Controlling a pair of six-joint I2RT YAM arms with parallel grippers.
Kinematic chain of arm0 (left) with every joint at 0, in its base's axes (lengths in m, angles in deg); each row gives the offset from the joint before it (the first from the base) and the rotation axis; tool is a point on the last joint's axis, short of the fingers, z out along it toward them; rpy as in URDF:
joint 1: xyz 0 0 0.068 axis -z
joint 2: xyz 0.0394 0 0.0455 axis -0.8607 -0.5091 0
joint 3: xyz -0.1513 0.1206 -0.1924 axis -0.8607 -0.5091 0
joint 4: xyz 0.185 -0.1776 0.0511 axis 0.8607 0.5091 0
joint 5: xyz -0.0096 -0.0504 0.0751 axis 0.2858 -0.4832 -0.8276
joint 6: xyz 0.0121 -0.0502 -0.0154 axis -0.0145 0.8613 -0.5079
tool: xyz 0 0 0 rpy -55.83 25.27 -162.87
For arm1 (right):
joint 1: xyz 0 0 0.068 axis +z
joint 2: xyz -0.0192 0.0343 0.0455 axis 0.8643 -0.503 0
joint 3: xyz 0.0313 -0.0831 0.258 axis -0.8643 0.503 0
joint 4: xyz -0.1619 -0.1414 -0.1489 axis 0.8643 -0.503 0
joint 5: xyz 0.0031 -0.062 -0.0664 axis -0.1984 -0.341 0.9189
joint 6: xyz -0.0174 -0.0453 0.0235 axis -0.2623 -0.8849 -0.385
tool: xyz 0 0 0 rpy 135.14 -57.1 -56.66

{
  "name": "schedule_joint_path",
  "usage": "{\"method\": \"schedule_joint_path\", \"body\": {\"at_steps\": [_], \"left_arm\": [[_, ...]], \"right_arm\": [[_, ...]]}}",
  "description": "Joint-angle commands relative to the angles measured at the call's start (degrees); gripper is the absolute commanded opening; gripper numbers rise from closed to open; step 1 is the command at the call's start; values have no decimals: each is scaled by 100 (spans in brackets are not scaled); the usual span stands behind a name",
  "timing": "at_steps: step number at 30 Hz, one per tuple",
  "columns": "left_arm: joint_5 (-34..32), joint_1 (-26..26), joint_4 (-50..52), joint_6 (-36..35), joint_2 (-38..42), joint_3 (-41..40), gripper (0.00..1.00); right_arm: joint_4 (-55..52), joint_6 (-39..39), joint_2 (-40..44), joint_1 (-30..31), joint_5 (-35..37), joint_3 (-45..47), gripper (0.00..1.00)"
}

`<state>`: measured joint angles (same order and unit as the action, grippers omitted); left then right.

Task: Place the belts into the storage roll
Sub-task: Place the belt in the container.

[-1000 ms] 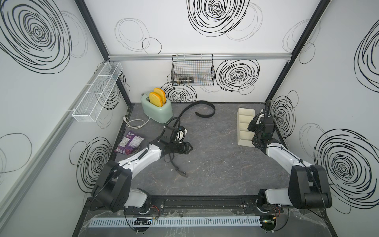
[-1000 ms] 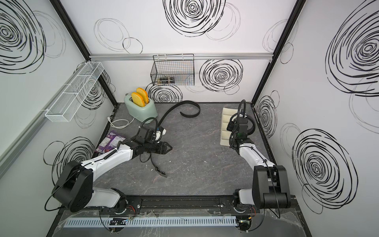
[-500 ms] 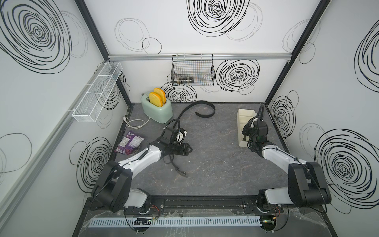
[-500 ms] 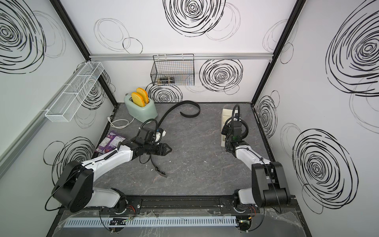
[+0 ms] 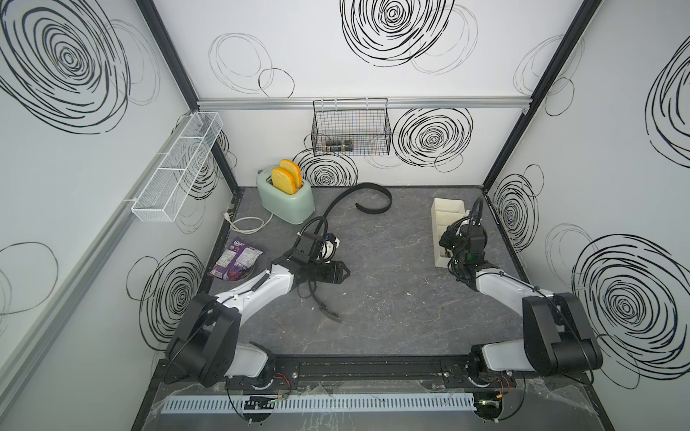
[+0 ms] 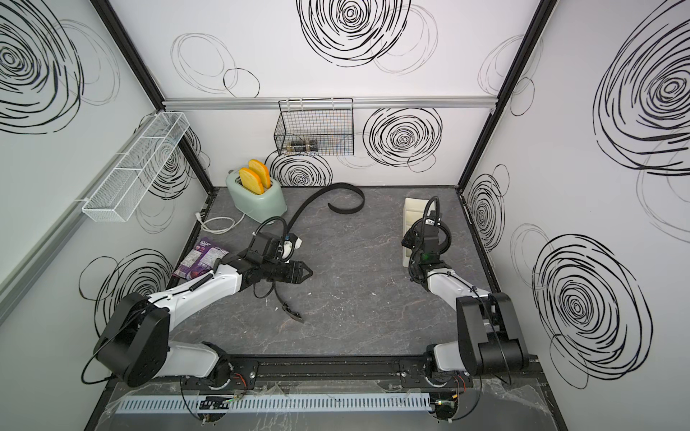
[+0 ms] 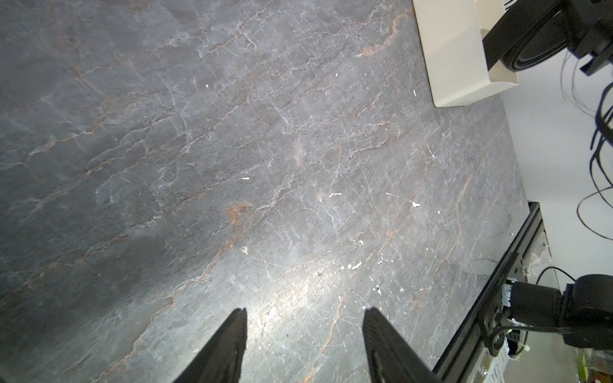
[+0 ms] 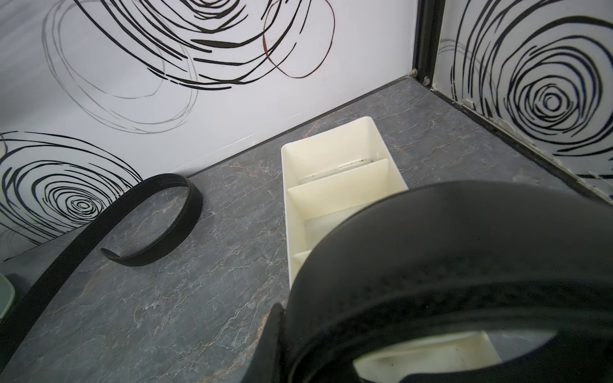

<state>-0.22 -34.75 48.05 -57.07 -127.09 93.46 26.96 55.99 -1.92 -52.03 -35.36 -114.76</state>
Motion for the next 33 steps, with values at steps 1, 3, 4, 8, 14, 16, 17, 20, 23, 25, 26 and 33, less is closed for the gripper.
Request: {"method": "schedule_joint_path", "body": {"at_steps": [1, 3, 4, 8, 14, 16, 17, 20, 23, 25, 26, 33], "left_arm": [[76, -10, -131, -52, 60, -66, 61], [85, -12, -141, -50, 46, -76, 61], [85, 0, -151, -48, 51, -89, 61], [85, -3, -167, -44, 86, -137, 61], [85, -2, -155, -70, 139, -206, 61], [85, 2, -148, -82, 155, -220, 61], [85, -1, -153, -79, 156, -217, 61], [85, -3, -169, -75, 148, -226, 61], [85, -3, -190, -52, 148, -234, 61], [85, 5, -197, -39, 164, -235, 61], [76, 18, -193, -35, 167, -243, 61], [66, 49, -236, -4, 165, -253, 61]], "right_arm": [[223, 193, -59, 160, 155, -23, 0], [208, 191, -59, 275, 229, -8, 0], [152, 193, -87, 330, 279, -17, 0], [341, 367, -180, 413, 223, 70, 0], [810, 630, -178, 399, 131, 286, 0], [991, 790, -138, 353, 115, 414, 0], [1121, 899, -121, 314, 68, 486, 0], [1412, 1144, -64, 226, -76, 677, 0], [1513, 1283, 67, 160, -97, 822, 0], [1545, 1405, 147, 84, -97, 923, 0], [1588, 1467, 181, 31, -130, 984, 0], [1505, 1495, 234, -88, -191, 1096, 0]]}}
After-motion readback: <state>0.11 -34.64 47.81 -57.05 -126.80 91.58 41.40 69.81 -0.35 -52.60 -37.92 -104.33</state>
